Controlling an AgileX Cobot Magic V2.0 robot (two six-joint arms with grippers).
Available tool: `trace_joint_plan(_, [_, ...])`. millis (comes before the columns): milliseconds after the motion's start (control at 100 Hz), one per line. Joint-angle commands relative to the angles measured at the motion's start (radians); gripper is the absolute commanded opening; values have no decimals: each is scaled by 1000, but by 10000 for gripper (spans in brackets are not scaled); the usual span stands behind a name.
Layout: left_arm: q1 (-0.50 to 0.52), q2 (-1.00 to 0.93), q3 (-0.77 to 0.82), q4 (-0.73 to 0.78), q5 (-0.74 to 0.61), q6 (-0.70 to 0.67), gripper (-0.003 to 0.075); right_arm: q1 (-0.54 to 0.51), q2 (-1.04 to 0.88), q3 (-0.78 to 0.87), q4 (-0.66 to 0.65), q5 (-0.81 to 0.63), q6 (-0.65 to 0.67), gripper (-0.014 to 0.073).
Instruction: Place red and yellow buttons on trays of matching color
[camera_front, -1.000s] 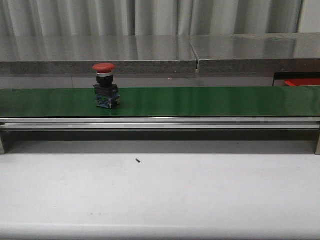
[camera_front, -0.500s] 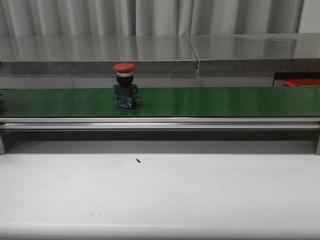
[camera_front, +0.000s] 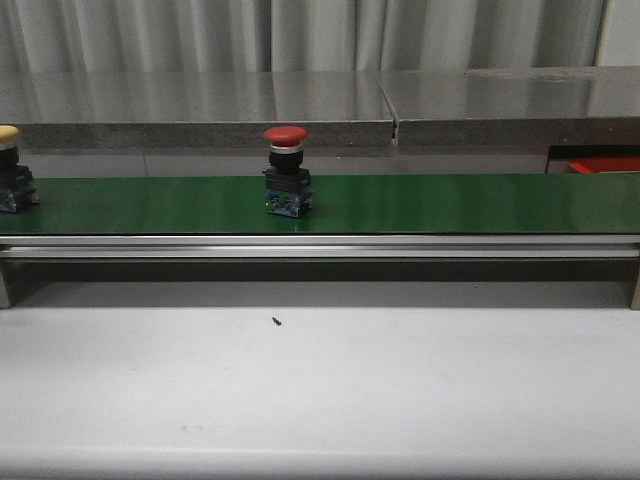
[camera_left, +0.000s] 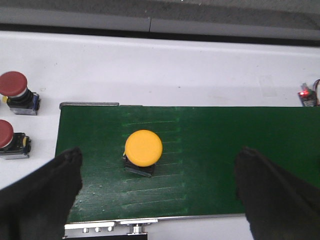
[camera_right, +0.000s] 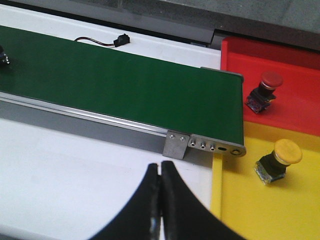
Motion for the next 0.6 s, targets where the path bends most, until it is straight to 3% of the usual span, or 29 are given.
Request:
trace_joint_plan(0, [-11, -148, 61, -27, -91, 10, 601, 4, 3, -25, 3, -68, -8, -118])
trace_joint_plan(370, [-13, -602, 467, -70, -141, 66, 577, 4, 3, -25, 3, -75, -8, -118])
trace_joint_plan(480, [-13, -701, 564, -93, -145, 66, 476, 4, 3, -25, 3, -76, -8, -118])
trace_joint_plan(590, [-13, -798, 639, -106, -149, 66, 291, 4, 3, -25, 3, -75, -8, -118])
